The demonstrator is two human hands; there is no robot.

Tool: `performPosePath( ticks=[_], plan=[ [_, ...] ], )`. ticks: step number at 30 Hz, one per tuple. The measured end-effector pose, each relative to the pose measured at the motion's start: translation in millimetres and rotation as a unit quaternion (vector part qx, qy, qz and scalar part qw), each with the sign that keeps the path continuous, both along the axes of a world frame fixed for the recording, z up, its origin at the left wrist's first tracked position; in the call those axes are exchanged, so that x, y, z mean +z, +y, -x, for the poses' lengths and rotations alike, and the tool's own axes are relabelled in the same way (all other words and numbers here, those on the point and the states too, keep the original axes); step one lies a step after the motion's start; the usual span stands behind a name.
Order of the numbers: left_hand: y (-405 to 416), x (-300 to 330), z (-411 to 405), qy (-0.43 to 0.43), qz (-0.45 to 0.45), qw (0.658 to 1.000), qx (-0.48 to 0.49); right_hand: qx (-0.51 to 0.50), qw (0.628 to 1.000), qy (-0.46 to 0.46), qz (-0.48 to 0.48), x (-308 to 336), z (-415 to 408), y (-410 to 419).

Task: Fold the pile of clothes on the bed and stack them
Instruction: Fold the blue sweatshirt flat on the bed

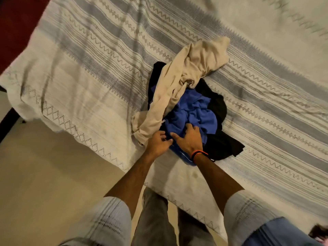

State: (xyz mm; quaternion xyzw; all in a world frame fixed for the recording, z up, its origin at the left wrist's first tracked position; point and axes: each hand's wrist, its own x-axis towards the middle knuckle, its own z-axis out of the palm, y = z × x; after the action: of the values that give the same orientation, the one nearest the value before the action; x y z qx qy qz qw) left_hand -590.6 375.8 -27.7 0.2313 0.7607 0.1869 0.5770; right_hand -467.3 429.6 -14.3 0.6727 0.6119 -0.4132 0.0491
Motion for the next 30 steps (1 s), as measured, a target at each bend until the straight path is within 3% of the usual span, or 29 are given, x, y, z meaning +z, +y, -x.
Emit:
performPosePath(
  ticks=[6,12,16,20,22,28,30],
  plan=[
    [1,-2,8,-0.046,0.006,0.998,0.035,-0.093,0.993,0.051,-0.042,-3,14,12],
    [9,26,4,-0.046,-0.042,0.997,0.034,-0.134,0.975,0.176,-0.038,28,-12,10],
    [15,51,-8,-0.010,-0.103,0.995,-0.008,-0.158,0.947,0.278,0.025,60,-26,8],
    [13,92,-27,0.138,-0.175,0.974,-0.041,-0.153,0.927,0.341,0.022,96,-46,14],
    [12,110,-33,0.166,-0.199,0.965,-0.047,-0.143,0.921,0.363,-0.002,124,-50,17],
    [2,197,-57,0.149,-0.277,0.948,0.042,-0.107,0.902,0.412,-0.065,197,-81,24],
    [-5,223,-66,0.104,-0.275,0.952,0.092,-0.093,0.897,0.420,-0.099,219,-93,24]
  ],
)
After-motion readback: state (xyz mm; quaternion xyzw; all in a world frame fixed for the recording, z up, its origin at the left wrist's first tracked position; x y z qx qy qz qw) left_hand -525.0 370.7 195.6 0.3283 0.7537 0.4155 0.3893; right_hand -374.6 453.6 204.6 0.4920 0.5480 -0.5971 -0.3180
